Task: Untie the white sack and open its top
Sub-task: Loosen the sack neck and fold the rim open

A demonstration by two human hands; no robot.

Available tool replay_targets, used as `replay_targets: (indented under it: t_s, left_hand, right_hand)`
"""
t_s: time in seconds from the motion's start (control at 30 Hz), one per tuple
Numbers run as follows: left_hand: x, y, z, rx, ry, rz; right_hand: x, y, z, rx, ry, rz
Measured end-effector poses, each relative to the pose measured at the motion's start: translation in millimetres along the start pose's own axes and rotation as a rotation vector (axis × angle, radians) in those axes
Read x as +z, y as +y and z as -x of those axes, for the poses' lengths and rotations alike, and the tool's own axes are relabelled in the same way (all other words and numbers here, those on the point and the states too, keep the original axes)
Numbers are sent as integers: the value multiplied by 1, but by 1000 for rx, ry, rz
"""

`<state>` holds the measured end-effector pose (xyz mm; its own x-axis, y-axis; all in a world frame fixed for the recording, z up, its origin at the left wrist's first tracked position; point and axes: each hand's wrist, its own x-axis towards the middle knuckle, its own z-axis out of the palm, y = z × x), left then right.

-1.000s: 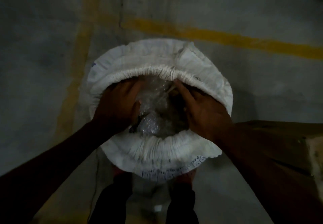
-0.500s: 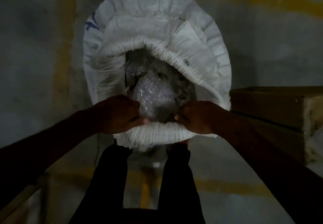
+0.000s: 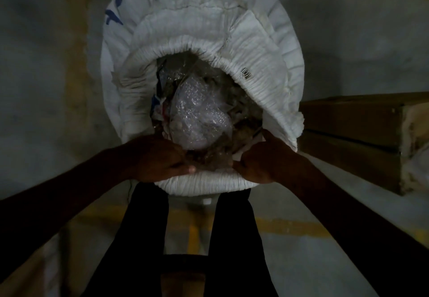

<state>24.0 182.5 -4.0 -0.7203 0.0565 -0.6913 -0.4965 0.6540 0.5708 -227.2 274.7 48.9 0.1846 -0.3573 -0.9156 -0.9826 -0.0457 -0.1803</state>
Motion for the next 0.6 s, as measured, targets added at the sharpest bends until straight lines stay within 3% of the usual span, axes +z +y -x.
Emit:
replay_targets:
  t_s: [0.1,0.2,0.33,0.47,0.6]
  left_hand:
    - [-1,22,6,-7,-42,-55]
    - [-1,37,10,-141,-140,-32]
    - [11,24,16,-223,-124,-9]
    - [20,19,20,-240,-97,-1]
    - [24,19,21,-262,-98,28]
  right_hand:
    - [9,1,1,-73,-66,137]
    - [20,2,0,-50,-121,235]
    - [37,5,-9,18,-234,180]
    - [36,7,-10,-45,-155,188]
    - [30,3,-6,35,-149,139]
